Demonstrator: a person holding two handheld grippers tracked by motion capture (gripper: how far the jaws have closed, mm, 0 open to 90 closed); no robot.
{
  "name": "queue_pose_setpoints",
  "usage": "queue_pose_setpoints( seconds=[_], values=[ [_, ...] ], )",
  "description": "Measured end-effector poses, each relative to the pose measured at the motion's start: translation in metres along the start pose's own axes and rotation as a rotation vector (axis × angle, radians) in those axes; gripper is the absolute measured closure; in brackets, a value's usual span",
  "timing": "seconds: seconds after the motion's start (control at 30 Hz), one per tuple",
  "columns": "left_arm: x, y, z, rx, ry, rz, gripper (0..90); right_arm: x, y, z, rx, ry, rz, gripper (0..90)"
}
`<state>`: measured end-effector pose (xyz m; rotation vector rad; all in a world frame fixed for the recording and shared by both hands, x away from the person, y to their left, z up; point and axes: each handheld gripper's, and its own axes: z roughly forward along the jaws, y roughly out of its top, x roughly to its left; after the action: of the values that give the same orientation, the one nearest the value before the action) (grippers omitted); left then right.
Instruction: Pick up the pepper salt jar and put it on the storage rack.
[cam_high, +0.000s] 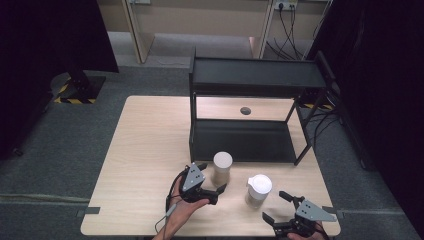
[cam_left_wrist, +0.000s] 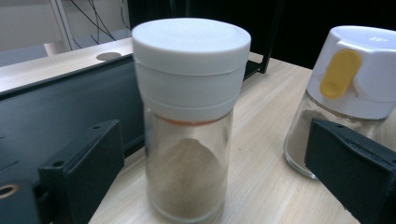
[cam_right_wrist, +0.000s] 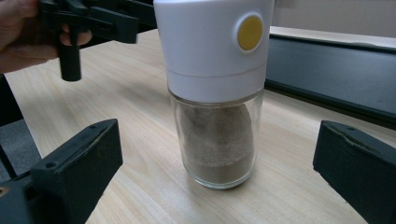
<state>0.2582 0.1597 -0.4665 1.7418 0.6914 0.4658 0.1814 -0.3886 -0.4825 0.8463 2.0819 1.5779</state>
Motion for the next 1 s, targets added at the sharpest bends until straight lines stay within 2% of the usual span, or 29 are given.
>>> queue_pose_setpoints(
  seconds=[0.27, 0.63, 0.73, 0.9, 1.0],
  values=[
    [0.0, 0.006, 0.016, 0.022, 0.002, 0.024, 5.1, 0.0, 0.0, 0.0, -0.001, 0.006, -0.002, 1.8],
    [0.006, 0.011, 0.033, 0.033, 0.005, 0.012, 9.9, 0.0, 0.0, 0.0, -0.004, 0.014, -0.008, 1.8],
    [0.008, 0.011, 0.037, 0.035, 0.008, 0.015, 15.7, 0.0, -0.001, 0.0, -0.004, 0.012, -0.007, 1.8],
    [0.01, 0.011, 0.039, 0.023, 0.021, 0.017, 33.6, 0.0, 0.0, 0.0, -0.005, 0.015, -0.009, 1.8],
    [0.002, 0.011, 0.038, 0.017, 0.048, 0.057, 34.6, 0.0, 0.0, -0.001, -0.004, 0.015, -0.008, 1.9]
  ],
)
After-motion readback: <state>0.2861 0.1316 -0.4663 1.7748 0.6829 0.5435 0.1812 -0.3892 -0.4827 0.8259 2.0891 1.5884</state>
